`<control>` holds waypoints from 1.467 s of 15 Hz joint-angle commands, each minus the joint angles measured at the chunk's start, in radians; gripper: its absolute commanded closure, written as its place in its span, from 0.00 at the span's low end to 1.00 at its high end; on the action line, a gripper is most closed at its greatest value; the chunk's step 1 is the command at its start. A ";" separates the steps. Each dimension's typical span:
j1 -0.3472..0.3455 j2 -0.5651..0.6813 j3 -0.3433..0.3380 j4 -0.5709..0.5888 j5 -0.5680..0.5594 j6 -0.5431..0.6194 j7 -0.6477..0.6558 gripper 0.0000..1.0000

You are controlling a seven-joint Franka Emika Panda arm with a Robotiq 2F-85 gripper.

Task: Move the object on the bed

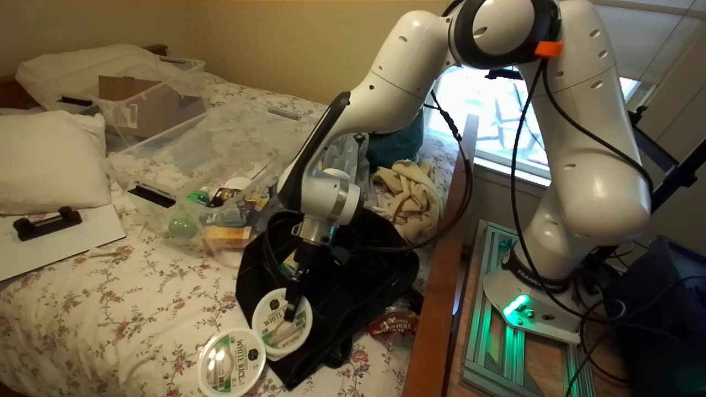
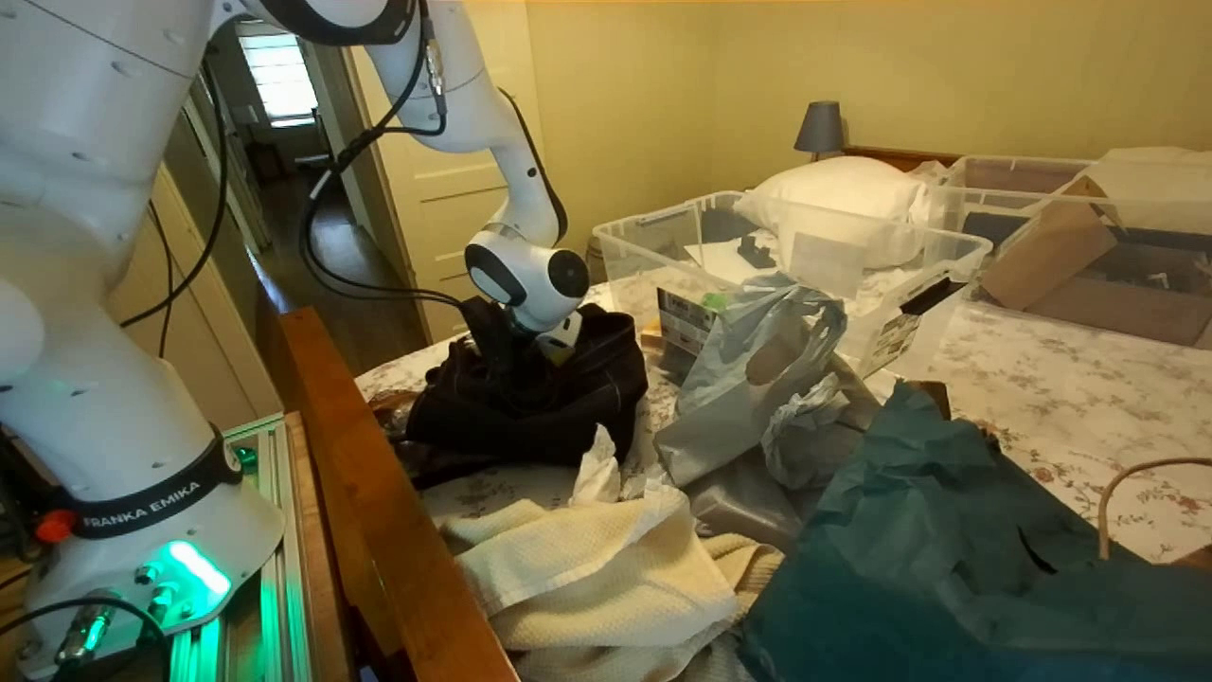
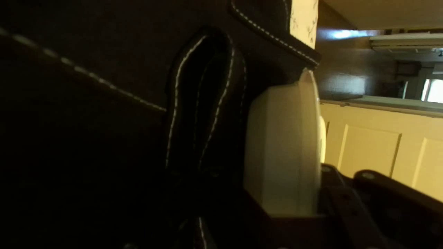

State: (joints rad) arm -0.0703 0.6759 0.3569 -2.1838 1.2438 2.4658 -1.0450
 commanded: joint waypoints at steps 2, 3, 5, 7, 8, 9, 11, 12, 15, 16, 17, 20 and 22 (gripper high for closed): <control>0.044 -0.049 -0.062 -0.062 0.161 -0.042 -0.075 0.92; 0.048 -0.056 -0.070 -0.072 0.205 -0.048 -0.099 0.92; 0.068 -0.072 -0.093 -0.090 0.290 -0.063 -0.145 0.92; 0.096 -0.087 -0.120 -0.105 0.355 -0.074 -0.184 0.92; 0.106 -0.096 -0.133 -0.112 0.384 -0.086 -0.196 0.92; 0.119 -0.105 -0.146 -0.120 0.411 -0.090 -0.208 0.92; 0.146 -0.119 -0.172 -0.131 0.453 -0.095 -0.221 0.92; 0.155 -0.125 -0.183 -0.136 0.472 -0.103 -0.228 0.92; 0.179 -0.143 -0.212 -0.153 0.524 -0.125 -0.246 0.92; 0.185 -0.151 -0.219 -0.160 0.544 -0.130 -0.259 0.92; 0.192 -0.161 -0.225 -0.168 0.562 -0.133 -0.270 0.92; 0.216 -0.198 -0.240 -0.188 0.588 -0.138 -0.300 0.92; 0.228 -0.227 -0.245 -0.203 0.603 -0.142 -0.332 0.92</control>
State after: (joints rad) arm 0.1235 0.5268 0.1346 -2.3267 1.7954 2.3507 -1.3281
